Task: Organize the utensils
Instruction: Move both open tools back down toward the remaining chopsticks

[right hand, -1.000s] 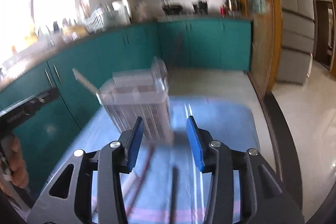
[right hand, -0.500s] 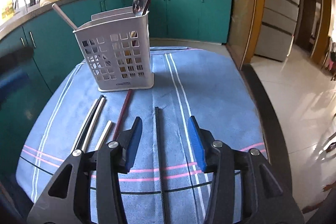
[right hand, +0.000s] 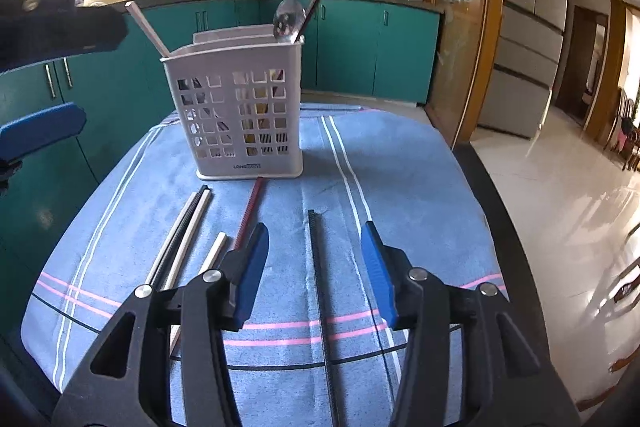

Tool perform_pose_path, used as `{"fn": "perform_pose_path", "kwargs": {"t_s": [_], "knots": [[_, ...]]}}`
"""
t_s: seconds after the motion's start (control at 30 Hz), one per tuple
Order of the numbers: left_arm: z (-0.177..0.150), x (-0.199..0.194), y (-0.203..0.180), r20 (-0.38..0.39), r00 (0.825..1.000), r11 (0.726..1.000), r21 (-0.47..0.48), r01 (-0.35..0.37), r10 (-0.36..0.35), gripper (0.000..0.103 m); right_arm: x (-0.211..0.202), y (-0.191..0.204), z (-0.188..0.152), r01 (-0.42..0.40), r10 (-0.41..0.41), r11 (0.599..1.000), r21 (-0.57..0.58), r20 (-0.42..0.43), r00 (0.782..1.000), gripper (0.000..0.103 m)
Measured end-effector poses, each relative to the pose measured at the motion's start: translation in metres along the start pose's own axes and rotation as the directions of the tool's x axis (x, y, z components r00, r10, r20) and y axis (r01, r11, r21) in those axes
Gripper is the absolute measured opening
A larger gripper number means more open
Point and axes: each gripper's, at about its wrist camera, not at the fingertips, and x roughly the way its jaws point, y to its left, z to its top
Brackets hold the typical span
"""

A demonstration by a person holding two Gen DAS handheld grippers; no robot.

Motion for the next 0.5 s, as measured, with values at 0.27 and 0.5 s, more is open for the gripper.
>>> {"fn": "perform_pose_path", "kwargs": {"t_s": [0.27, 0.5], "knots": [[-0.003, 0.003, -0.003, -0.022, 1.000, 0.999, 0.027, -0.020, 0.020, 0.056, 0.001, 0.006, -0.005, 0.046, -0.045, 0.998, -0.054, 0.021, 0.999, 0.048], [-0.007, 0.006, -0.003, -0.046, 0.999, 0.999, 0.038, -0.005, 0.006, 0.065, 0.010, 0.012, -0.009, 0.040, -0.042, 0.995, -0.095, -0.024, 0.999, 0.050]]}}
